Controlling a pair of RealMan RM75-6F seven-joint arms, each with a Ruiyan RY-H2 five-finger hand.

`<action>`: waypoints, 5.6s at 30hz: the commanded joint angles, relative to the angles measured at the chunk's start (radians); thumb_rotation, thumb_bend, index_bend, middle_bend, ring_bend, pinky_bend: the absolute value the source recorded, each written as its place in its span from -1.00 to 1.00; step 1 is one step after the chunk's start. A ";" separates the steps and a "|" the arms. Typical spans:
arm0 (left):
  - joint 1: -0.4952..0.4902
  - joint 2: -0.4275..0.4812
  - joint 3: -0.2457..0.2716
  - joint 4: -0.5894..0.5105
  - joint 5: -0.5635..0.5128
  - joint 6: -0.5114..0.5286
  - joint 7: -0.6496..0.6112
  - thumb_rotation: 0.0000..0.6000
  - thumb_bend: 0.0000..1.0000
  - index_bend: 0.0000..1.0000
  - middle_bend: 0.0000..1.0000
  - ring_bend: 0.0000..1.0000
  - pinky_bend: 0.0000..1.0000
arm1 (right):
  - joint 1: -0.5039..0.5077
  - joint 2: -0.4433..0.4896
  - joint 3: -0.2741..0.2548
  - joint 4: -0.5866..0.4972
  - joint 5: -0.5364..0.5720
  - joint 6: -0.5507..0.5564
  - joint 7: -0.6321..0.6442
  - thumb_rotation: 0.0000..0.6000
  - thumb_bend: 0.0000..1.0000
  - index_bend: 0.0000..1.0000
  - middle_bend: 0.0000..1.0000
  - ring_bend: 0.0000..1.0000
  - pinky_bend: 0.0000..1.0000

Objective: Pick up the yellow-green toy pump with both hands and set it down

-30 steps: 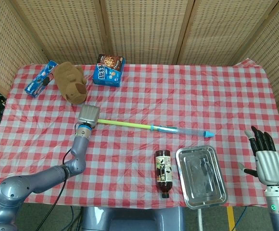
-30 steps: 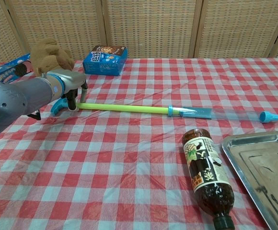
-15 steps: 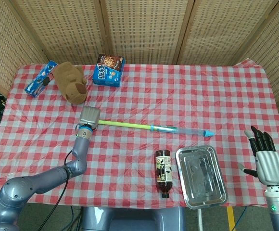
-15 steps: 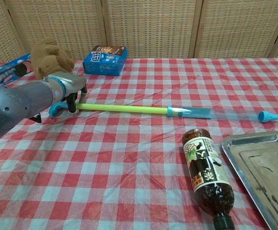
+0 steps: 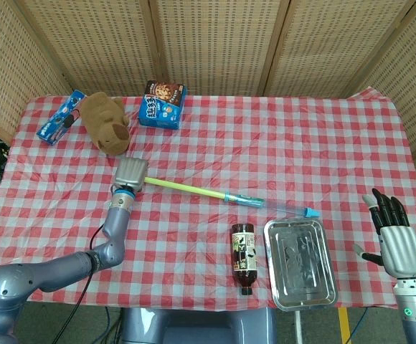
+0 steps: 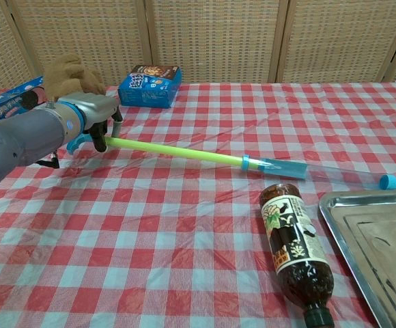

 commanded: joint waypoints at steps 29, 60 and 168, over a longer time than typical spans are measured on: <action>0.100 0.332 -0.076 -0.636 -0.055 0.375 0.034 1.00 0.29 0.73 0.81 0.68 0.49 | 0.098 0.053 0.119 -0.208 0.073 -0.052 -0.263 1.00 -0.72 -0.33 0.62 0.60 -0.07; 0.079 0.332 -0.145 -0.700 -0.184 0.455 0.006 1.00 0.32 0.74 0.86 0.73 0.55 | 0.169 0.041 0.123 -0.391 0.298 -0.194 -0.477 1.00 -0.67 -0.16 0.95 0.90 0.10; 0.011 0.285 -0.135 -0.827 -0.248 0.510 -0.012 1.00 0.32 0.73 0.86 0.73 0.55 | 0.312 -0.125 0.119 -0.352 0.369 -0.171 -0.620 1.00 -0.14 0.13 1.00 0.98 0.10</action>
